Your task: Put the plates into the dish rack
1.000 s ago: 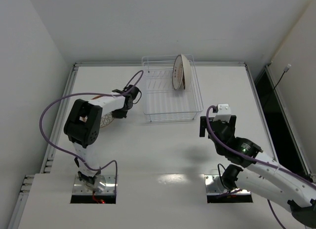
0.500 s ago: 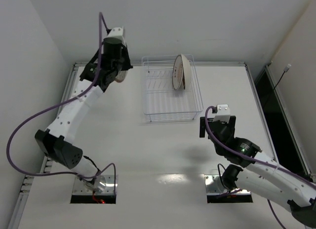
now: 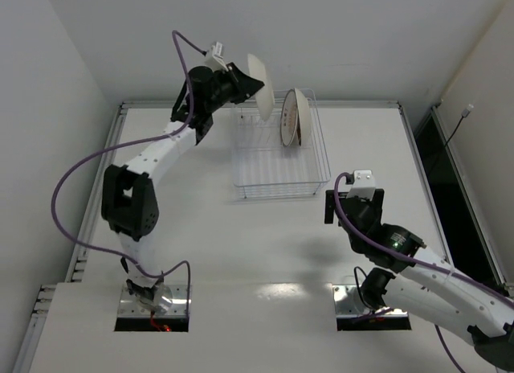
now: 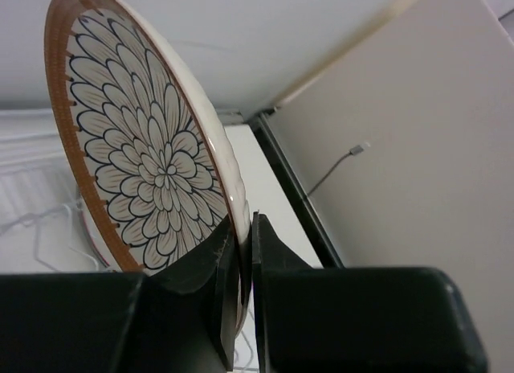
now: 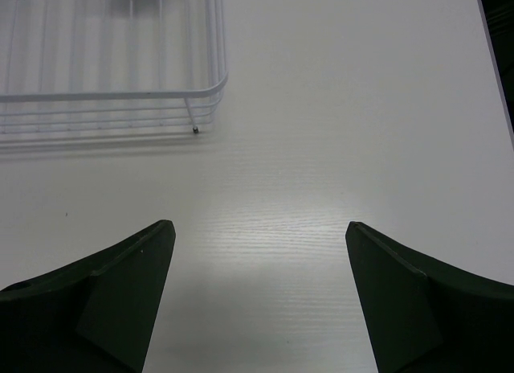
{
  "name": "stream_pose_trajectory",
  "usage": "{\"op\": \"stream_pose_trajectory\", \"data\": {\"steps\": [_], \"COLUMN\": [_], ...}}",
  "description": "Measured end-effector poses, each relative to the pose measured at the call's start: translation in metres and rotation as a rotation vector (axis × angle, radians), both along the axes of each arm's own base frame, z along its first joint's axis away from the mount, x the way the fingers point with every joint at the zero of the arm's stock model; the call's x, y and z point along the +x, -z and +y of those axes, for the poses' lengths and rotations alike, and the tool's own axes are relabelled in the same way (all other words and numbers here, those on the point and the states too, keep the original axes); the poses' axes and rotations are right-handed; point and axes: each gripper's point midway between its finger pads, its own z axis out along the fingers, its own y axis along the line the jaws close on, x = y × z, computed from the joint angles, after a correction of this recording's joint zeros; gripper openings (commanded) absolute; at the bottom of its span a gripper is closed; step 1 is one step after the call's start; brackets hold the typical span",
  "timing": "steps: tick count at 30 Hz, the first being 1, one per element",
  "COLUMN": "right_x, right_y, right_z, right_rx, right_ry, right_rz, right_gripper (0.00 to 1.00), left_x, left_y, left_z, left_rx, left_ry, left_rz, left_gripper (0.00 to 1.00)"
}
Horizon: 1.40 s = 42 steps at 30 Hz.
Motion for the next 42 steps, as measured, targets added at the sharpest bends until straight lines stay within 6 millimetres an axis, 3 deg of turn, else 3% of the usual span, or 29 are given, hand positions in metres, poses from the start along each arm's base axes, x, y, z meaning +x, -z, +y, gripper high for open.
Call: {"op": "stream_pose_trajectory", "data": {"steps": [3, 6, 9, 20, 42], "right_x": [0.0, 0.0, 0.0, 0.0, 0.001], "right_y": [0.0, 0.0, 0.0, 0.002, 0.005], "right_z": [0.0, 0.0, 0.0, 0.0, 0.0], "right_rx": [0.001, 0.002, 0.002, -0.008, -0.021], "right_ry": [0.001, 0.002, 0.003, 0.006, 0.008], "right_rz": [0.0, 0.0, -0.001, 0.005, 0.015], "right_gripper": [0.86, 0.86, 0.86, 0.86, 0.86], "left_x": [0.024, 0.036, 0.039, 0.037, 0.05], "left_y": [0.037, 0.07, 0.084, 0.041, 0.088], "left_z": [-0.02, -0.028, -0.031, -0.042, -0.04], "left_rx": [-0.07, -0.103, -0.127, -0.26, -0.15], "left_ry": [0.074, 0.107, 0.127, 0.246, 0.158], "left_rz": [0.083, 0.159, 0.204, 0.065, 0.169], "left_gripper": [0.0, 0.0, 0.0, 0.0, 0.0]}}
